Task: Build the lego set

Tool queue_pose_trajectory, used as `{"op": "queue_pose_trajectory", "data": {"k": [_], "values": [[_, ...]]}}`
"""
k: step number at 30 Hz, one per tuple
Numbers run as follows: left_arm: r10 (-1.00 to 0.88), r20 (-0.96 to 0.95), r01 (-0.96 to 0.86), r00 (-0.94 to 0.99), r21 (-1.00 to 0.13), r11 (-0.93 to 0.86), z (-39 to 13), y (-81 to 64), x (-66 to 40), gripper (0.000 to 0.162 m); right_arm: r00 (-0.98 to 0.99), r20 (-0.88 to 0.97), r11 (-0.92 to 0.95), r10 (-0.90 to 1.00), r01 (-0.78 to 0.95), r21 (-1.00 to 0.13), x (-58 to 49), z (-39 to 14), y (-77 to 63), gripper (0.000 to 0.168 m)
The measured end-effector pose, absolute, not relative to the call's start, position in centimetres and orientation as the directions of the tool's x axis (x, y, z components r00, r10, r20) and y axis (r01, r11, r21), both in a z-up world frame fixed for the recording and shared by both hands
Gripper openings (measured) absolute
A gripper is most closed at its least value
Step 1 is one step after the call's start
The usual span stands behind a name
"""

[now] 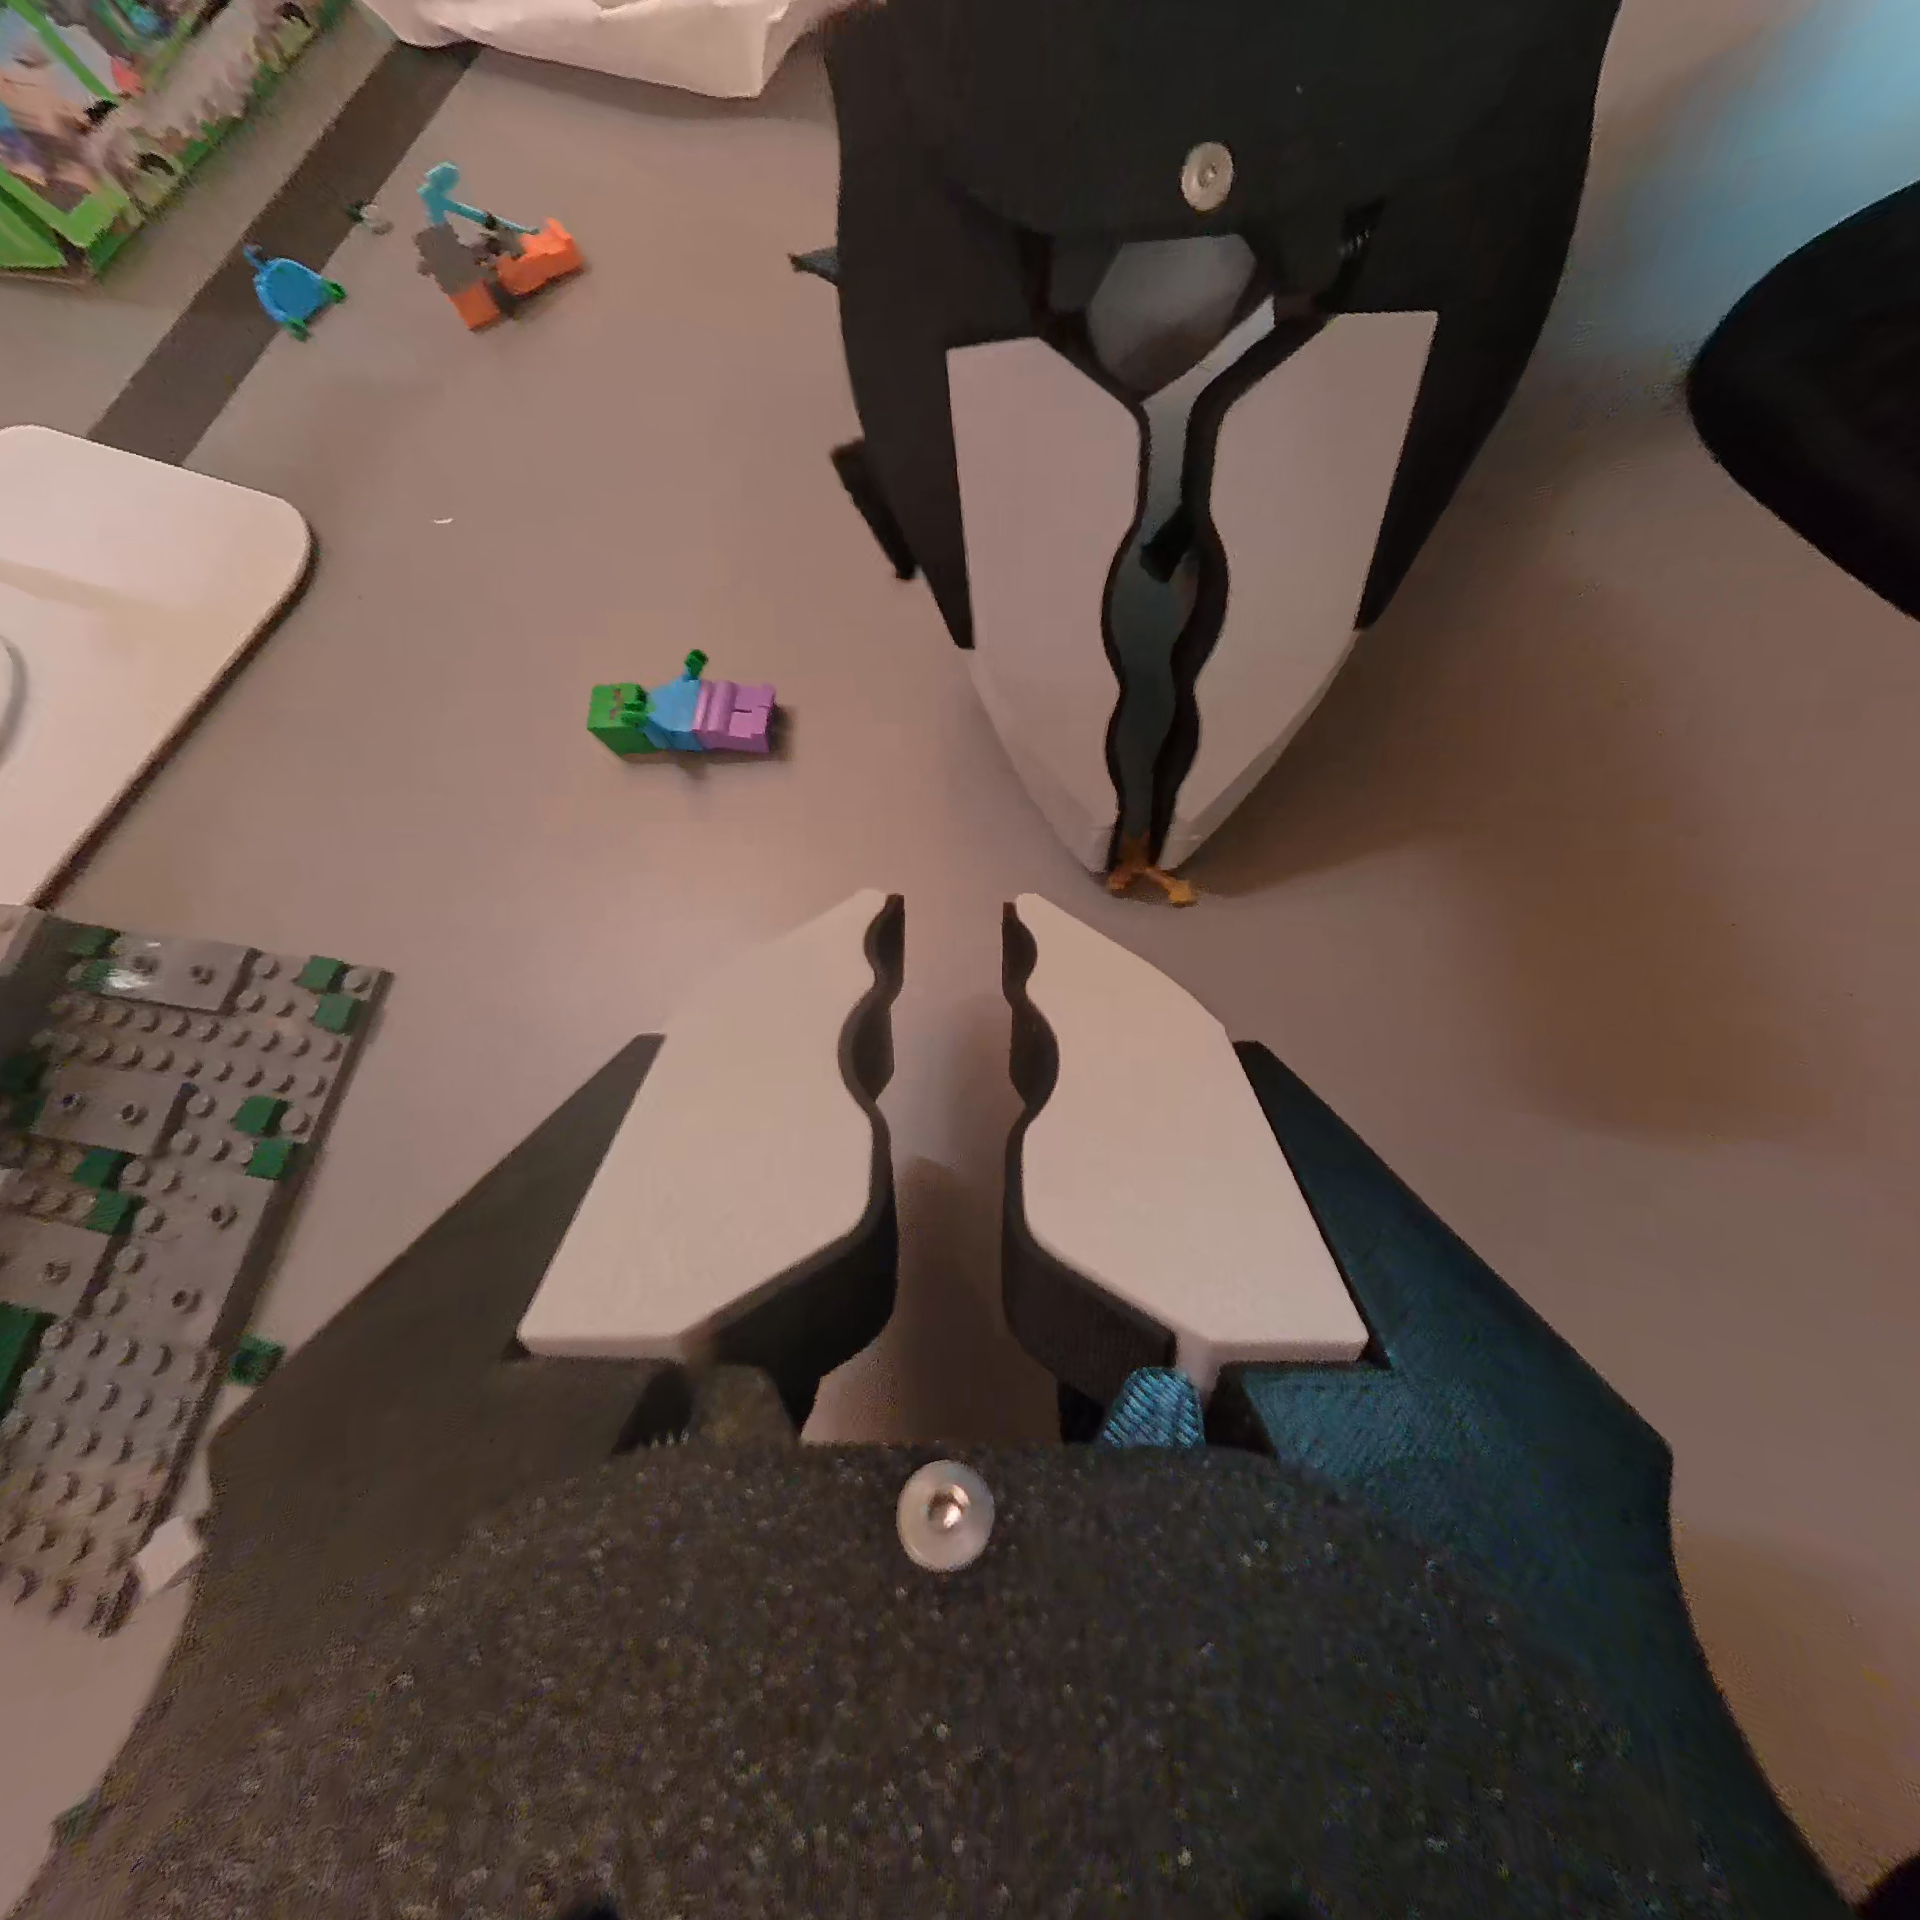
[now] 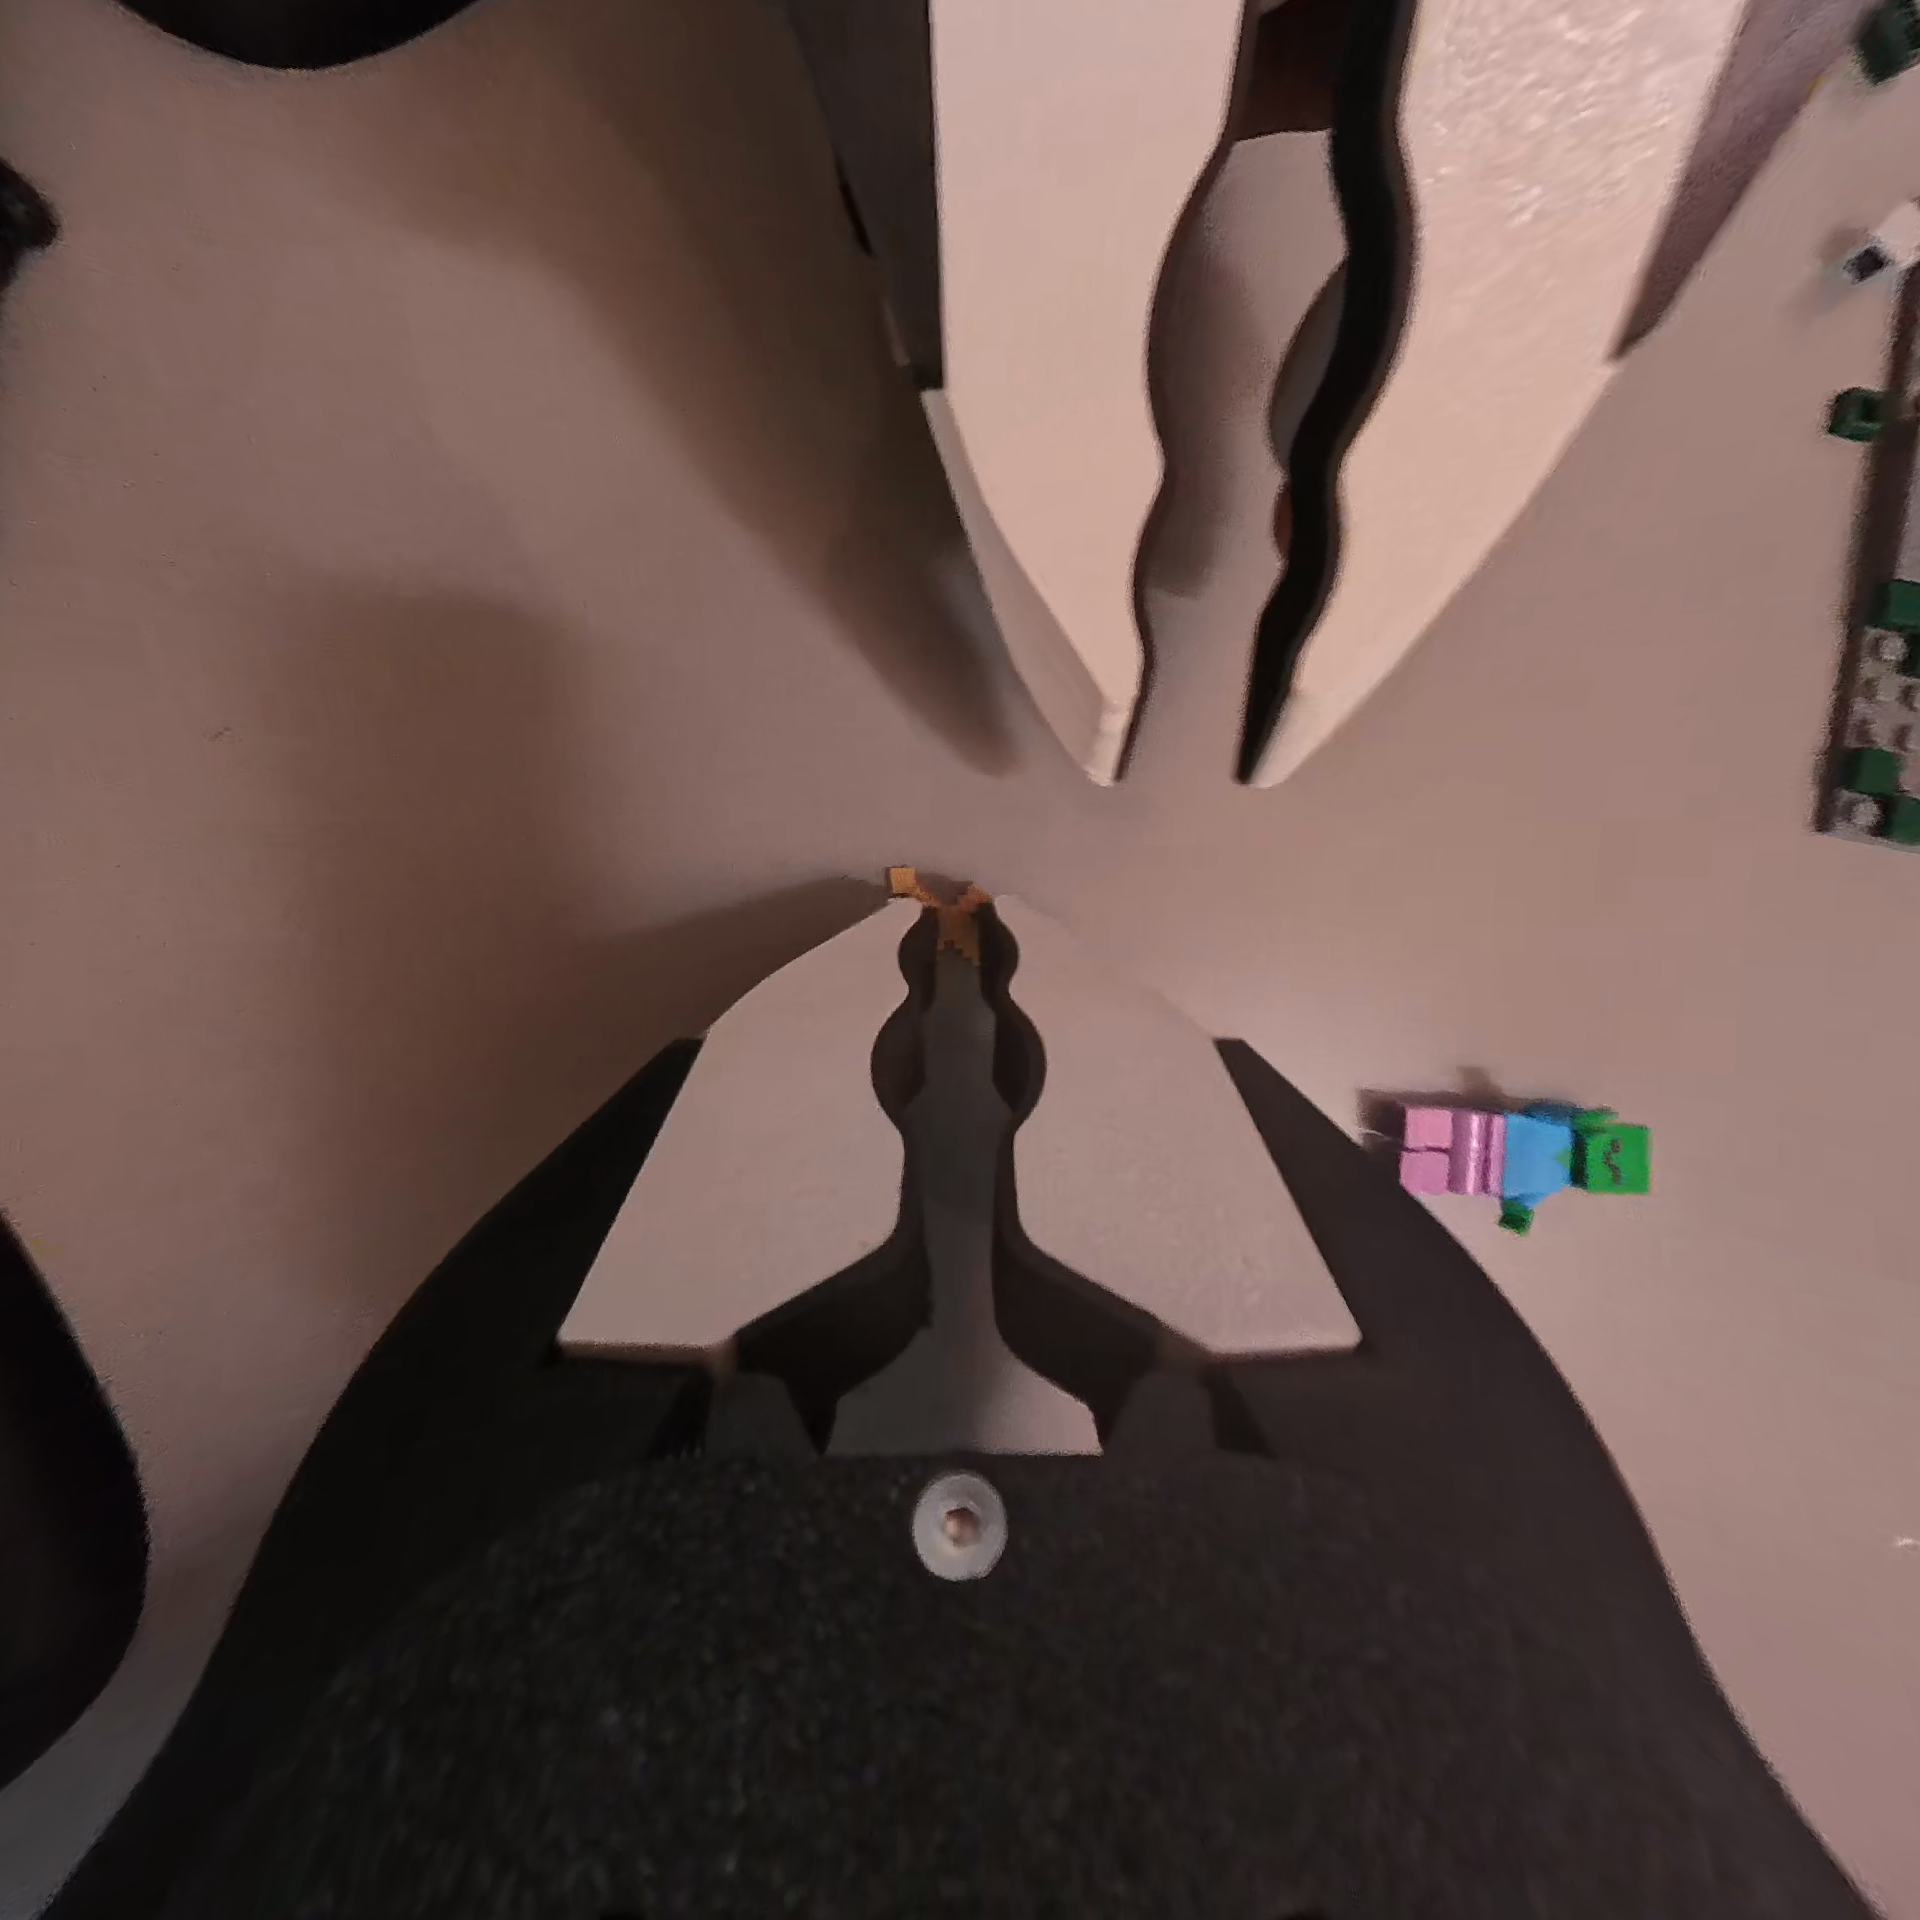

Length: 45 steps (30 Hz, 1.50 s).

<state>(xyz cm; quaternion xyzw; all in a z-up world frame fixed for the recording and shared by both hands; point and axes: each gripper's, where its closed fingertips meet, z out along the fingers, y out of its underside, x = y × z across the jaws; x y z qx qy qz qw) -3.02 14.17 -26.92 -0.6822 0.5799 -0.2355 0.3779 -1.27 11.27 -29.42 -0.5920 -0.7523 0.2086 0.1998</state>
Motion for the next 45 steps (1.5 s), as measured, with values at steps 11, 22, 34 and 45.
{"op": "queue_pose_trajectory", "data": {"k": [11,22,34,45], "values": [[-0.971,0.192,-0.545,0.144,-0.803,-0.240,-26.6,11.3,-1.7,0.020,-0.163,0.362,0.361,0.918,0.723,-0.589,-2.0,-26.1,12.3,0.000],[-0.978,0.066,-0.635,0.195,-0.752,-0.178,-28.3,12.3,-2.4,0.018,-0.070,0.220,0.180,0.973,0.826,-0.534,0.3,-29.2,13.6,0.015],[-0.979,0.038,-0.646,0.199,-0.746,-0.160,-28.4,12.5,-2.6,0.018,-0.065,0.135,0.125,0.989,0.852,-0.509,0.3,-29.5,13.5,0.000],[-0.979,0.041,-0.655,0.199,-0.738,-0.164,-28.8,12.6,-2.6,0.018,-0.234,0.203,0.305,0.951,0.816,-0.491,2.4,-27.6,12.0,0.004]]}}
